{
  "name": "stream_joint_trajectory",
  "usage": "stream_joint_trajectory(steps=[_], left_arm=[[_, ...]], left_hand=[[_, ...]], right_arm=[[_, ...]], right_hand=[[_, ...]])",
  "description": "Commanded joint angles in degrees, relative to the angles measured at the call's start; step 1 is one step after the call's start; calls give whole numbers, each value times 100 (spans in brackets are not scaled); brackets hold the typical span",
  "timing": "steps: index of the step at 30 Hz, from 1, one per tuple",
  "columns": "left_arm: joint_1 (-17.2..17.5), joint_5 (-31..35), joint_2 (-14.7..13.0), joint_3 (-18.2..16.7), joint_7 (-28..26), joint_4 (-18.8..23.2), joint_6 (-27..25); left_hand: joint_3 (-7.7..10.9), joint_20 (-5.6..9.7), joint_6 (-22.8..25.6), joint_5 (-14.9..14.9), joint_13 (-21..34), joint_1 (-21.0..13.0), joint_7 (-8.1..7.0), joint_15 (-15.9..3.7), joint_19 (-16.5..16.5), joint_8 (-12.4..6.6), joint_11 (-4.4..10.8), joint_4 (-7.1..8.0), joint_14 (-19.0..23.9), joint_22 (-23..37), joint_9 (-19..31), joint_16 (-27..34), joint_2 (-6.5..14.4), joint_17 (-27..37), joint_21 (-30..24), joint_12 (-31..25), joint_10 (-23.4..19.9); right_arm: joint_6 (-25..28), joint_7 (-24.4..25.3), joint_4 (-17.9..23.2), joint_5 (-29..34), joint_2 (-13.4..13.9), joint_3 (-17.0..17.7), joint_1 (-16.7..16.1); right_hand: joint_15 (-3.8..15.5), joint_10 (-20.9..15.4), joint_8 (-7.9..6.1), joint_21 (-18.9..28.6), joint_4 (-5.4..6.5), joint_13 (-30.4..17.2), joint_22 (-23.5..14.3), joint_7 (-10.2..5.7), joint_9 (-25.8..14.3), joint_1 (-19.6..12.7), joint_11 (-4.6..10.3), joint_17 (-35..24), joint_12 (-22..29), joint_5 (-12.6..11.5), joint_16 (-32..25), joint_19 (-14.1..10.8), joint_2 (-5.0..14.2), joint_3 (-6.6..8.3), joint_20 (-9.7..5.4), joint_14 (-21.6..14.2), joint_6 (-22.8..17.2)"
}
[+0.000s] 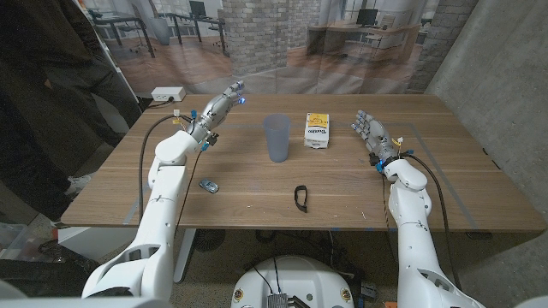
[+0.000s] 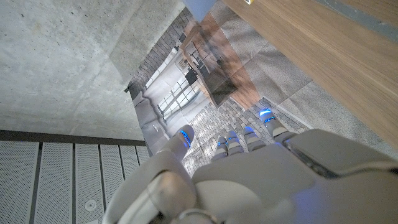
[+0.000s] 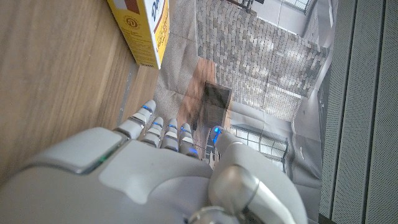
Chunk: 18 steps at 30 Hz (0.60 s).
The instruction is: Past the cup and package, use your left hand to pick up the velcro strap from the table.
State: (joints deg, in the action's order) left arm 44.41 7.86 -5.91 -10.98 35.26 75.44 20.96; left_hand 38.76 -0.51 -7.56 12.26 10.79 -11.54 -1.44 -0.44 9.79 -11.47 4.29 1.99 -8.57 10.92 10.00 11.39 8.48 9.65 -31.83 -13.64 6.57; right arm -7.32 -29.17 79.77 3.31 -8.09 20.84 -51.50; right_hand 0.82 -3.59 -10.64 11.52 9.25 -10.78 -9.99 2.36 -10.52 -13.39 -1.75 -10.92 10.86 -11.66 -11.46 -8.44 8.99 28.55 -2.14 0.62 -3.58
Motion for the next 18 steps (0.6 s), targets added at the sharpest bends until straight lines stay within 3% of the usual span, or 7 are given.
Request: stream_joint_trajectory(steps=[1, 5, 8, 12, 18], left_arm=[[-70, 118, -65, 78, 121, 96, 156], [-93, 147, -85, 113, 166, 137, 173], [-118, 173, -103, 142, 192, 144, 196], [-163, 228, -150, 193, 243, 149, 247], [-243, 289, -213, 273, 331, 176, 330]], left_hand=[[32, 185, 69, -71, 27, -195, 14, -80, -5, -5, -18, -166, 23, -4, 21, -35, 63, 15, -30, -24, -58], [44, 253, 115, -108, 28, -319, -26, -142, -47, -6, 22, -297, 75, -11, 21, -32, 45, 13, -28, -27, -123], [41, 252, 162, -136, 28, -409, -44, -155, -103, -11, 59, -404, 114, -16, 21, -30, 13, 12, -35, -37, -200], [45, 225, 210, -155, 29, -508, -35, -137, -157, -15, 1, -507, 167, -19, 21, -25, 10, 12, -41, -36, -247], [42, 234, 300, -177, 30, -669, -51, -166, -237, -22, 71, -666, 257, -21, 22, -18, 15, 12, -47, -39, -344]], right_arm=[[-33, -32, 15, 10, -16, 12, -9], [-36, -32, 29, 9, -18, 12, -17], [-39, -29, 35, 6, -21, 13, -23], [-49, -35, 37, 10, -13, 8, -28], [-74, -31, 32, -1, -14, 7, -28]], right_hand=[[-7, -31, -37, 27, 4, -16, -15, -5, -25, 54, 7, -17, 36, 16, -21, -42, 230, 58, -277, 42, -45], [-10, -31, -38, 28, 4, -16, -15, -3, -25, 60, -2, -18, 35, 18, -22, -44, 226, 56, -273, 42, -47], [-11, -32, -38, 28, 4, -16, -15, -3, -26, 65, -7, -18, 35, 19, -21, -44, 224, 55, -272, 43, -47], [-7, -34, -39, 28, 4, -16, -15, -6, -25, 70, 0, -18, 36, 20, -22, -43, 224, 56, -274, 43, -49], [-3, -38, -38, 29, 3, -16, -15, -5, -25, 78, 3, -17, 37, 21, -21, -45, 225, 58, -273, 43, -48]])
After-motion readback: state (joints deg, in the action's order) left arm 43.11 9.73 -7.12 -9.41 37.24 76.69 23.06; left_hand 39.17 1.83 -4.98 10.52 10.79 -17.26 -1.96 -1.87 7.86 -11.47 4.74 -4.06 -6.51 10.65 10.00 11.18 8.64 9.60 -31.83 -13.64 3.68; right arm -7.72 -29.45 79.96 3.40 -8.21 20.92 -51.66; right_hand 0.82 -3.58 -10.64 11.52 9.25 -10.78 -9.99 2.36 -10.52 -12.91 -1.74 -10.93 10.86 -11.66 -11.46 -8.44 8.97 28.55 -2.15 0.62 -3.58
